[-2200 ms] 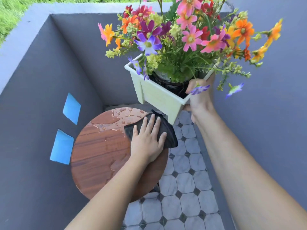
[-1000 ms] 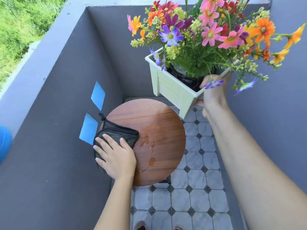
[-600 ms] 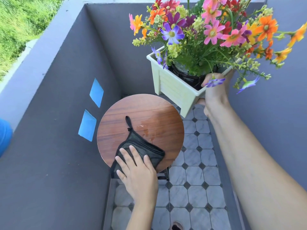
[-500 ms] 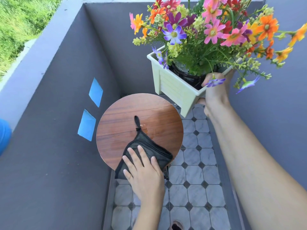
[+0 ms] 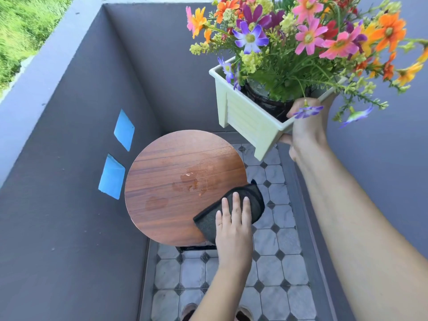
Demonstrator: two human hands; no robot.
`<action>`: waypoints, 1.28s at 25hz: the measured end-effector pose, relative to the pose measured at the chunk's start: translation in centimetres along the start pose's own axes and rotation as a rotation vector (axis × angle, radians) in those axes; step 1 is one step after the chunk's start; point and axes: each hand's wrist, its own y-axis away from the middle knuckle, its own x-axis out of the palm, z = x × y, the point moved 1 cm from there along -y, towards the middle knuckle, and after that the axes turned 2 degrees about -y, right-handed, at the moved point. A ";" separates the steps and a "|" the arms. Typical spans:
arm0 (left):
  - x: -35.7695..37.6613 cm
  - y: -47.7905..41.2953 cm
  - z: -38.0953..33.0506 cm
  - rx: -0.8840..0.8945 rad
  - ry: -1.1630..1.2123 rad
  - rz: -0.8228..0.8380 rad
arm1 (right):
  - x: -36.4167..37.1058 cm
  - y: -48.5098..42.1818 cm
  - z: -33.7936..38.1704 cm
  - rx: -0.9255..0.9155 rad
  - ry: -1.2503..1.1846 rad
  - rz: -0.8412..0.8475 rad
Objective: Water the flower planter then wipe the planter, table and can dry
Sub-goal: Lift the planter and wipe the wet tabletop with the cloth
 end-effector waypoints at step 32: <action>-8.6 -6.6 7.6 0.142 0.001 -0.086 | -0.5 -0.5 0.2 -0.009 -0.036 -0.094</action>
